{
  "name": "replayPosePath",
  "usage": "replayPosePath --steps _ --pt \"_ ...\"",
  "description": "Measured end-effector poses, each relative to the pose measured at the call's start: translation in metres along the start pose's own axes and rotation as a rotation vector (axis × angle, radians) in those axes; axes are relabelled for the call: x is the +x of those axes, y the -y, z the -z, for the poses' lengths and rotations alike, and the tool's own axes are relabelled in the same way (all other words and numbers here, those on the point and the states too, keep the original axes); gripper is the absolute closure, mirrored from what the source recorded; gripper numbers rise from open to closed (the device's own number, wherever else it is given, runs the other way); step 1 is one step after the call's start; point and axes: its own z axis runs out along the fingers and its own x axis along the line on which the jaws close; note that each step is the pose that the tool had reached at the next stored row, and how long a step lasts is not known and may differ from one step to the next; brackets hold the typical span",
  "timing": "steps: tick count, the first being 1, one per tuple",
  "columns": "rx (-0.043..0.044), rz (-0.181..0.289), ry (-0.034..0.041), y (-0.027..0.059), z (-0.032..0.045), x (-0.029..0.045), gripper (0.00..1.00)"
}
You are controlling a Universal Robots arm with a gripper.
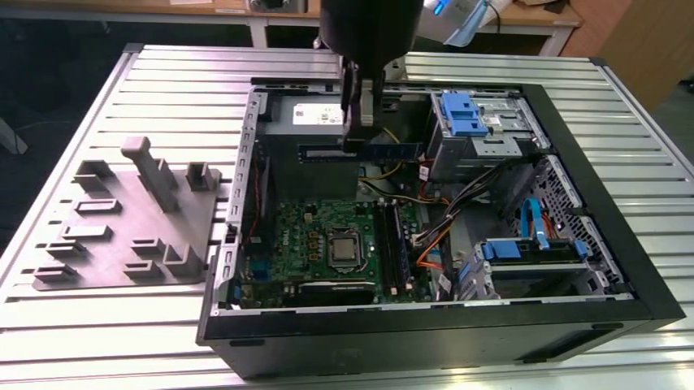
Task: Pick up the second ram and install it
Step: 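Pick up the second ram and move it above second insertion slot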
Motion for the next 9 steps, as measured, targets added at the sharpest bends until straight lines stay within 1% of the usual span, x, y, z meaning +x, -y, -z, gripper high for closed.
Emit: replayPosePath --steps 9 --pt "0.0000 -0.004 0.0000 0.0015 -0.0164 0.0029 0.88"
